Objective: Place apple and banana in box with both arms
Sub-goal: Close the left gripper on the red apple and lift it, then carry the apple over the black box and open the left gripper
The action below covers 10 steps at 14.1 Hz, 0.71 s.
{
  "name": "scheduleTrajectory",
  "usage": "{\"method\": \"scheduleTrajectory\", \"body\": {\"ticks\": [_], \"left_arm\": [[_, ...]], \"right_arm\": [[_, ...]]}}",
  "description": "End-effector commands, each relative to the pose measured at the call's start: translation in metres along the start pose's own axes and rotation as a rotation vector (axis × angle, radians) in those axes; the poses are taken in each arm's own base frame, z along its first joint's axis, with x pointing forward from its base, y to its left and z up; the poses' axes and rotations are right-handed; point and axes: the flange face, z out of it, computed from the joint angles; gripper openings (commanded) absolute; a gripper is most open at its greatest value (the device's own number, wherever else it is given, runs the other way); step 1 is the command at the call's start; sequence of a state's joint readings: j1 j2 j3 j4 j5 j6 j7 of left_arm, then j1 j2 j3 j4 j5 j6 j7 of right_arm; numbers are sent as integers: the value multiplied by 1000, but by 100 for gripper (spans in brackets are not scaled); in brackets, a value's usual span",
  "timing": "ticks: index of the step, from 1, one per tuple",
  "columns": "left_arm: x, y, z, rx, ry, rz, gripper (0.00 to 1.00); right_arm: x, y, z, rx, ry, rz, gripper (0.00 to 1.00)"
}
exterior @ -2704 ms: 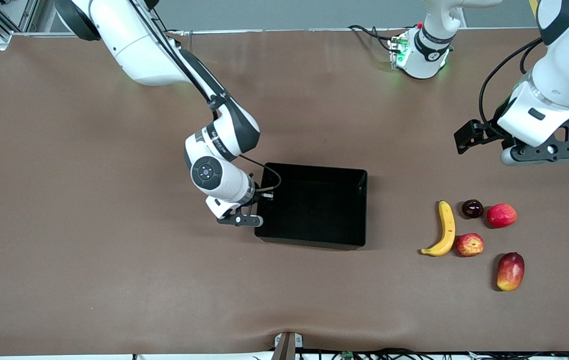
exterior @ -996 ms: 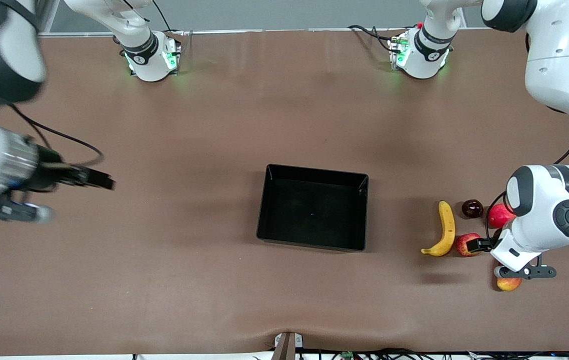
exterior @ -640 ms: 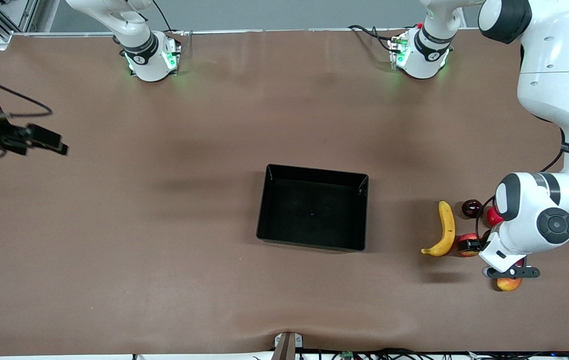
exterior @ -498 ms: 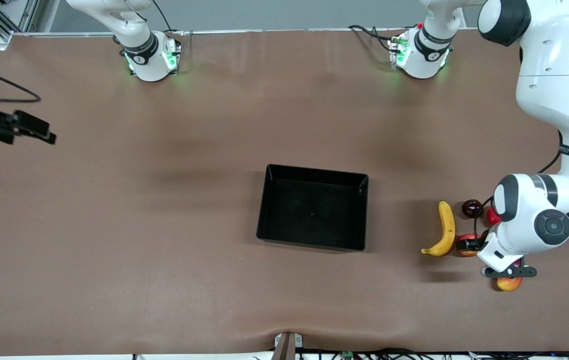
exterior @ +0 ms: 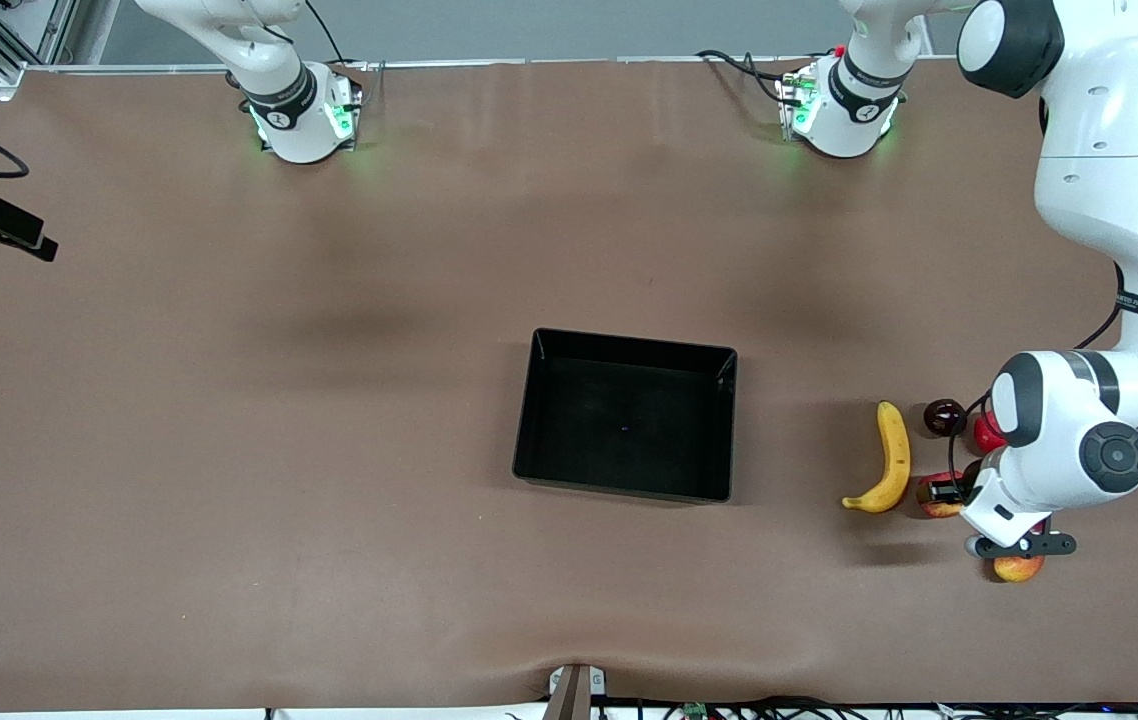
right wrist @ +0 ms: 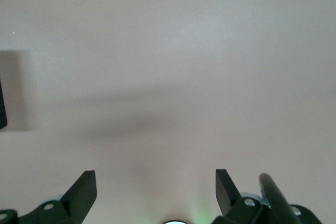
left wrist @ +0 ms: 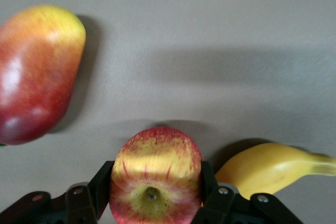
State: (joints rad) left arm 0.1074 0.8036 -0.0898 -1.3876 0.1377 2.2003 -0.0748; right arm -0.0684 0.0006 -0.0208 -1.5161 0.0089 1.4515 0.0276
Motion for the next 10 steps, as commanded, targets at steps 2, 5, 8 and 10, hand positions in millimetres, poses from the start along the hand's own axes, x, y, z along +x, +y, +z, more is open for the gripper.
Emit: {"method": "scheduleTrajectory", "body": {"ticks": [2, 5, 8, 10], "left_arm": [[-8, 40, -88, -21, -1, 43, 0], [-27, 109, -138, -27, -31, 81, 0], [-51, 190, -169, -24, -22, 45, 0], [-71, 249, -173, -27, -20, 15, 0]], "right_arm": [[2, 1, -25, -55, 67, -8, 100], [-1, -17, -24, -38, 50, -38, 100], [-1, -22, -23, -40, 45, -50, 100], [-1, -23, -25, -38, 53, -50, 100]]}}
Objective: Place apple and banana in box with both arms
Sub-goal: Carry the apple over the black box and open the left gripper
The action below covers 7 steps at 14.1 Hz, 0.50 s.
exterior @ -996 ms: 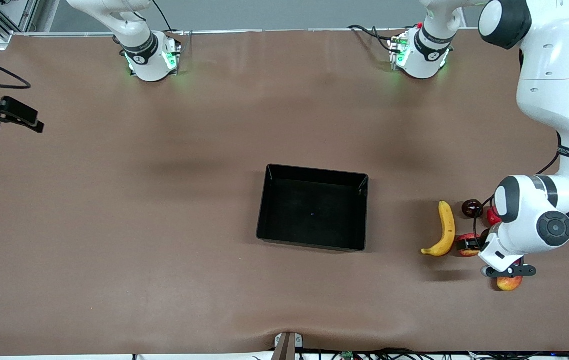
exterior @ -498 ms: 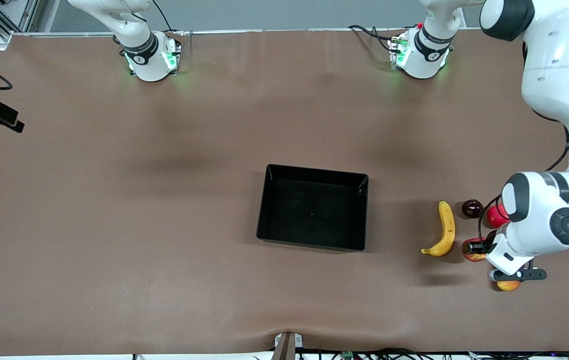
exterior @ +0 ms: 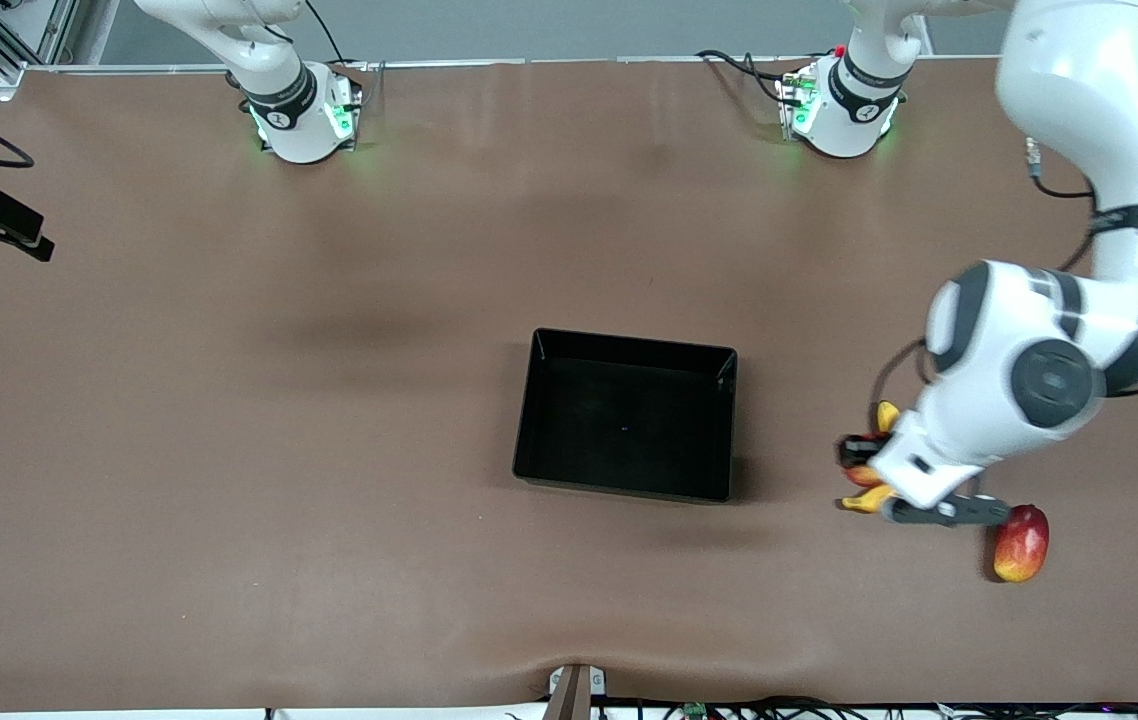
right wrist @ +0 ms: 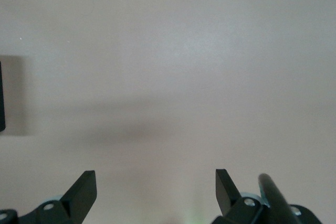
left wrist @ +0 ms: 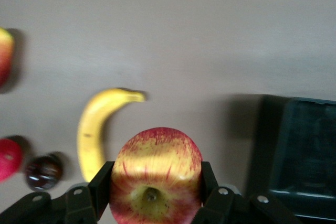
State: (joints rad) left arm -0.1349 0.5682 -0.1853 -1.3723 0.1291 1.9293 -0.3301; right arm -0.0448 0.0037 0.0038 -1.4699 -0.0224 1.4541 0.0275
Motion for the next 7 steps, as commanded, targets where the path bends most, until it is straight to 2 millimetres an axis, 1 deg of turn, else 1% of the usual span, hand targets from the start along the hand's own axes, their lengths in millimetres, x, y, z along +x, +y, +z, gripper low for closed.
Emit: {"method": "scheduleTrajectory", "body": {"ticks": [1, 2, 3, 4, 5, 7], "left_arm": [[-29, 70, -2, 0, -11, -49, 0], [-41, 101, 5, 9, -17, -56, 0], [-53, 131, 18, 14, -31, -63, 0], [-63, 155, 32, 15, -38, -64, 0], [-69, 171, 41, 10, -32, -68, 0], [-75, 190, 68, -12, -20, -67, 0]], "right_arm": [[1, -1, -5, -7, 6, -9, 100], [1, -1, -5, -7, 7, -27, 100], [2, -1, -6, -7, 15, -78, 100], [2, 4, -6, -7, 17, -133, 100], [2, 5, -6, 2, 16, -145, 100], [1, 5, -5, 30, 9, -141, 100]]}}
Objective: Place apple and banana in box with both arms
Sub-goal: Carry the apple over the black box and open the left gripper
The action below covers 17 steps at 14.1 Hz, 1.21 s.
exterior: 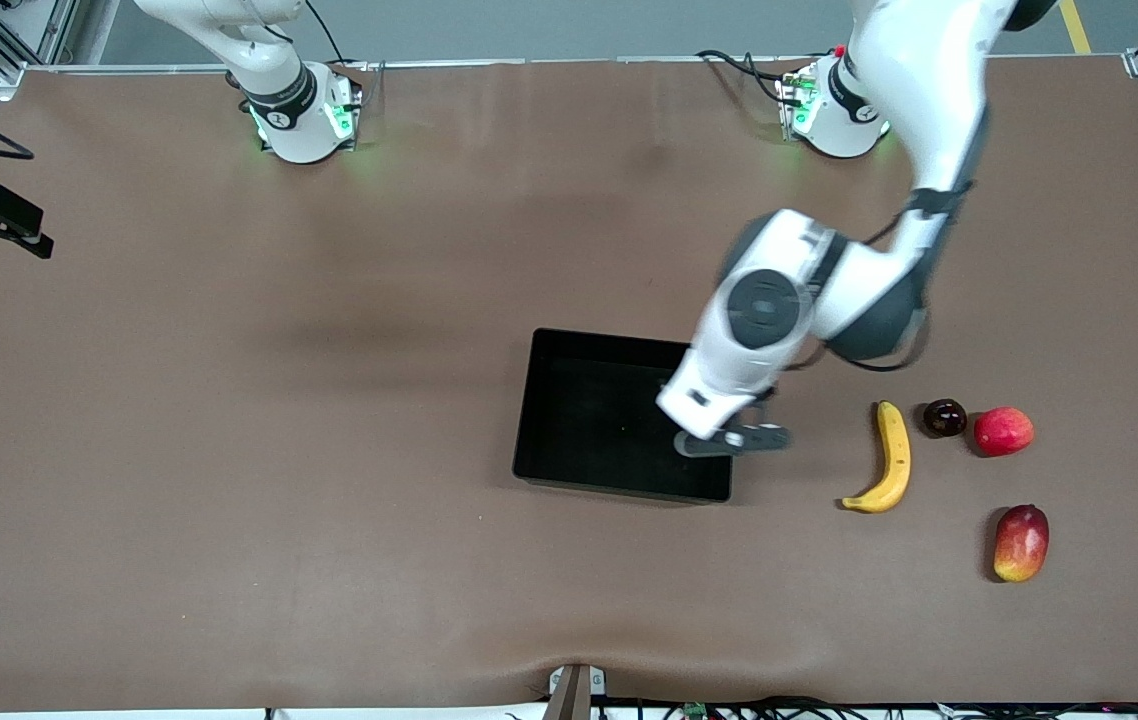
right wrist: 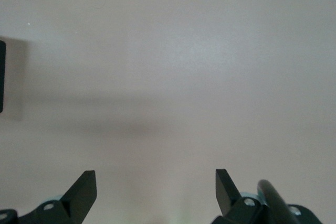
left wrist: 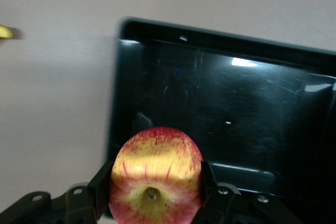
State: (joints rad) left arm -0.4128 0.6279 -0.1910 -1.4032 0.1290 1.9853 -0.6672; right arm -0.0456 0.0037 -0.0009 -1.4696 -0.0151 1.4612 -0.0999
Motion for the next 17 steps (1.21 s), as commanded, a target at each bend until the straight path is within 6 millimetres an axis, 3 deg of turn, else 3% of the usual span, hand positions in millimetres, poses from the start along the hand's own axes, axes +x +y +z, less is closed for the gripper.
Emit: {"method": "scheduleTrajectory", "body": {"ticks": [1, 2, 6, 10, 11, 12, 13, 14, 17], "left_arm": [[2, 7, 38, -15, 4, -10, 0], [-4, 17, 53, -19, 4, 4, 0], [-15, 13, 114, -27, -20, -12, 0], [-29, 2, 141, 9, -71, -13, 0], [-27, 2, 138, 5, -69, -25, 35], [-24, 0, 133, 1, -62, -50, 99], [-23, 1, 127, -2, -54, -62, 100], [-18, 2, 106, -16, -26, -63, 100], [10, -26, 23, -33, 45, -99, 100]], "right_arm": [[0, 3, -4, 24, 4, -18, 100], [0, 4, -4, 24, 1, -15, 100], [0, 5, -4, 29, 2, -14, 100], [0, 4, -4, 30, 2, -16, 100], [0, 5, -4, 30, 2, -15, 100], [-1, 5, -3, 31, 0, -13, 100], [-1, 6, -4, 30, 2, -11, 100], [0, 5, -4, 38, 3, -12, 100], [-1, 13, -4, 58, 5, 4, 100]]}}
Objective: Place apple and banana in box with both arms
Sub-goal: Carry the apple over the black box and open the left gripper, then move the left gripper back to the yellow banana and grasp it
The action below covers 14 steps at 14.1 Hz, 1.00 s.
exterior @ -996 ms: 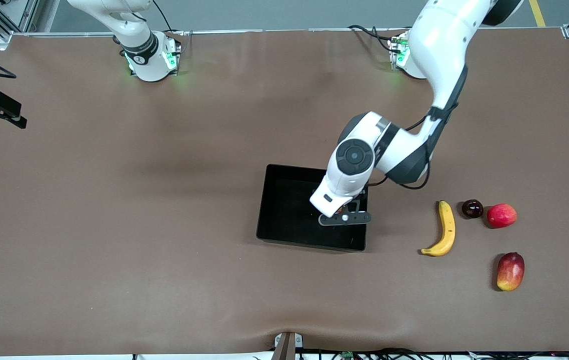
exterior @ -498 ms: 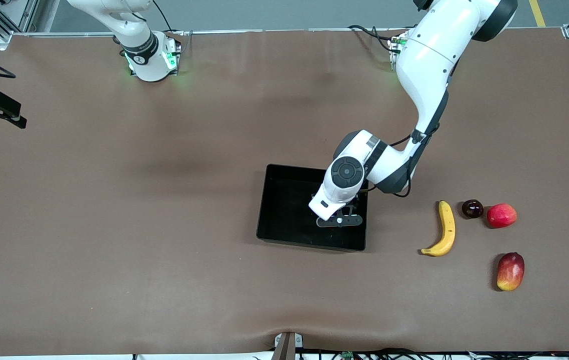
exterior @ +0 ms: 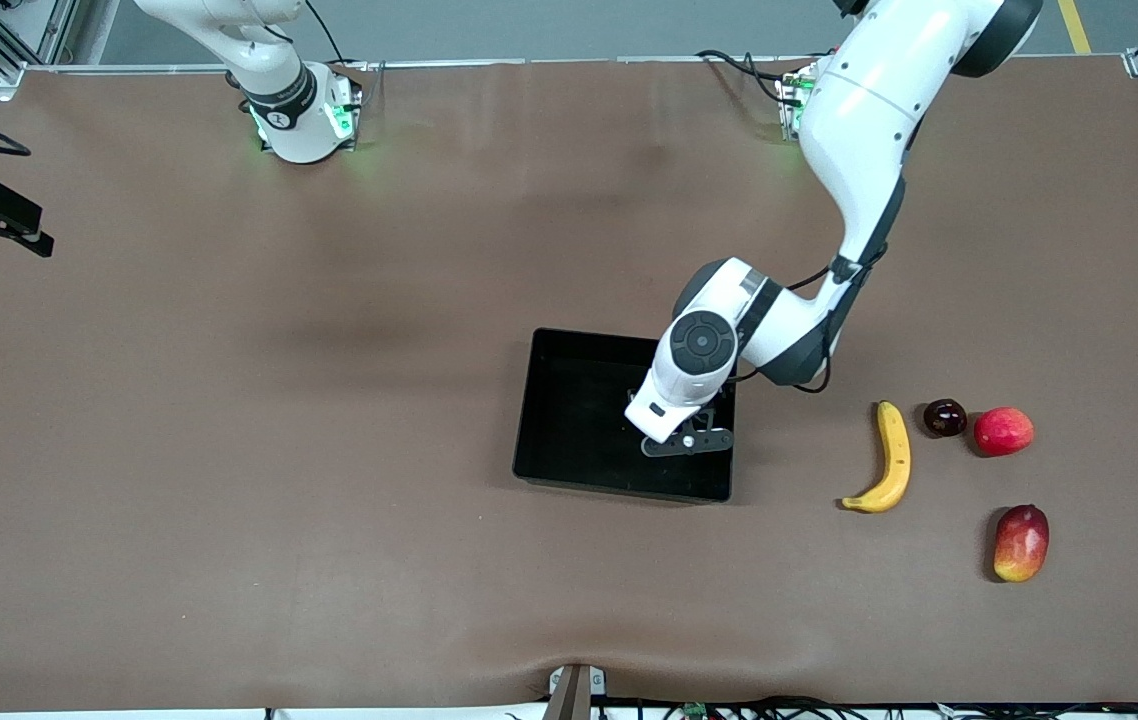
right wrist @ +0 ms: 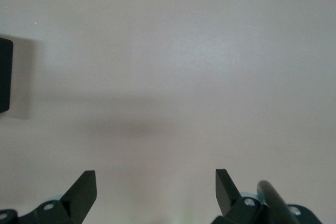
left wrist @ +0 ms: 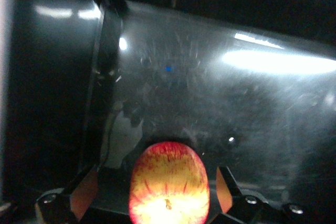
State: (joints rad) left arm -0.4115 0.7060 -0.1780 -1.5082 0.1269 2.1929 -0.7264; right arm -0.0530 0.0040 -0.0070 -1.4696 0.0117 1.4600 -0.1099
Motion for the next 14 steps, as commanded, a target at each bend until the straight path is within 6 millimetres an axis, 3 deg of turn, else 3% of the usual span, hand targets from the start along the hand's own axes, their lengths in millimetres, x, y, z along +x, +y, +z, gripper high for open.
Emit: {"method": "scheduleTrajectory", "body": {"ticks": [1, 2, 4, 5, 7, 11, 14], "left_arm": [[26, -33, -88, -8, 45, -66, 100], [36, -41, -106, -10, 52, -84, 100], [48, -57, -123, 5, 56, -96, 100], [58, -76, -130, 11, 64, -79, 100], [87, -135, -126, 22, 54, 20, 100], [123, -240, -87, 116, 12, 264, 100], [123, -279, -34, 105, 6, 268, 100]], "right_arm": [[-1, 11, -4, 37, 5, 8, 100], [-2, 14, -4, 39, 4, 13, 100], [-2, 14, -4, 39, 4, 13, 100], [-2, 14, -4, 39, 5, 13, 100], [-2, 14, -4, 39, 4, 13, 100], [-2, 14, -4, 39, 4, 14, 100], [-2, 14, -4, 39, 2, 14, 100]]}}
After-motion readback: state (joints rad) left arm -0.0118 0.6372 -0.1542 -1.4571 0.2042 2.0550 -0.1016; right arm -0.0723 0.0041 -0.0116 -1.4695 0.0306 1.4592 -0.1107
